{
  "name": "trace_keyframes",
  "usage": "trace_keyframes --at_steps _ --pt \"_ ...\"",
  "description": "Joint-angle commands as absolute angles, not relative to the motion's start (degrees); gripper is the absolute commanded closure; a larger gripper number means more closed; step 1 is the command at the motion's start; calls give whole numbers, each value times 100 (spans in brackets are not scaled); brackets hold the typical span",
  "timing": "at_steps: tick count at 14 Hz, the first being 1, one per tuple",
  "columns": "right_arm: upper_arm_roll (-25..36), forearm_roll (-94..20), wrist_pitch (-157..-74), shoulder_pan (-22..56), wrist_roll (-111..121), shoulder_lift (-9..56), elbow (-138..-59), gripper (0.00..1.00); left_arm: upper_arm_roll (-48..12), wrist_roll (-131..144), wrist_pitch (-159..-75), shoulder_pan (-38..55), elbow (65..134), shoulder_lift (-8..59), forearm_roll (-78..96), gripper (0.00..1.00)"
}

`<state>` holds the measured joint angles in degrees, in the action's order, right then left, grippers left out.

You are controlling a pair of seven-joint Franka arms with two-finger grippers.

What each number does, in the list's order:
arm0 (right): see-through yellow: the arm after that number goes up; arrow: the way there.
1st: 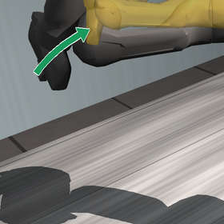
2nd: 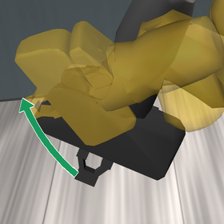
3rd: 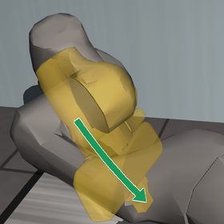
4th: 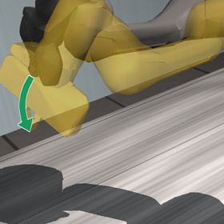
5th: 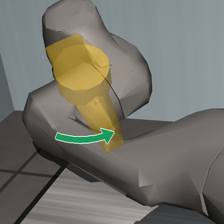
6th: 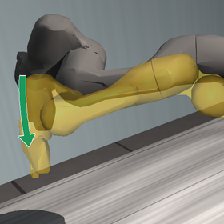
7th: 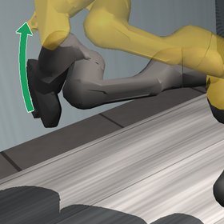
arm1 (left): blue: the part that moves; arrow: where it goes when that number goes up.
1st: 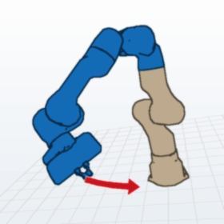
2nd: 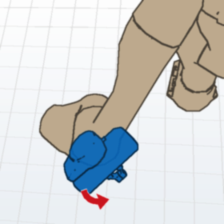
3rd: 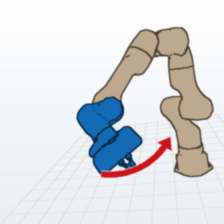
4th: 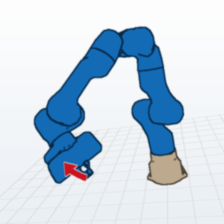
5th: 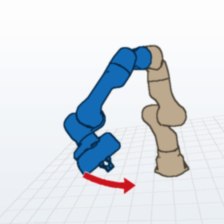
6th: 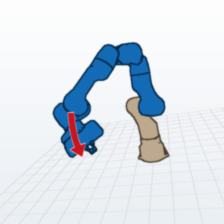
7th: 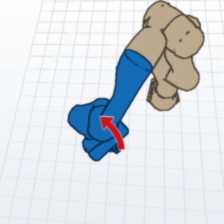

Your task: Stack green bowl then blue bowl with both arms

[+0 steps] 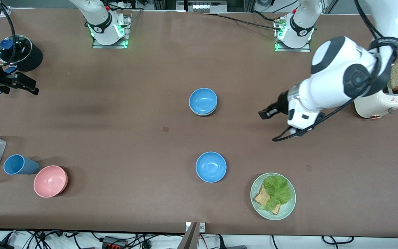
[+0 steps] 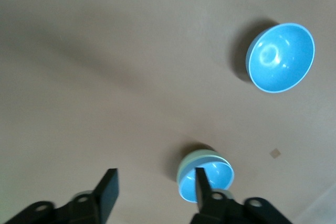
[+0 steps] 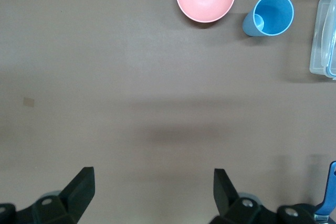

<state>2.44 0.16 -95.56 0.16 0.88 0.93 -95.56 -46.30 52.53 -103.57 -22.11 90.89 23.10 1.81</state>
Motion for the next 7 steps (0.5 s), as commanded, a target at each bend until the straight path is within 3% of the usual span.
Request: trace_keyframes --at_steps 1,7 --pt "229 79 -9492 26 167 26 -9562 0 -4641 4145 -10029 -2582 8676 2452 -26 0" --pt "229 79 -9483 26 176 26 -9562 0 -3842 1446 -9730 -2629 8420 2041 -324 0"
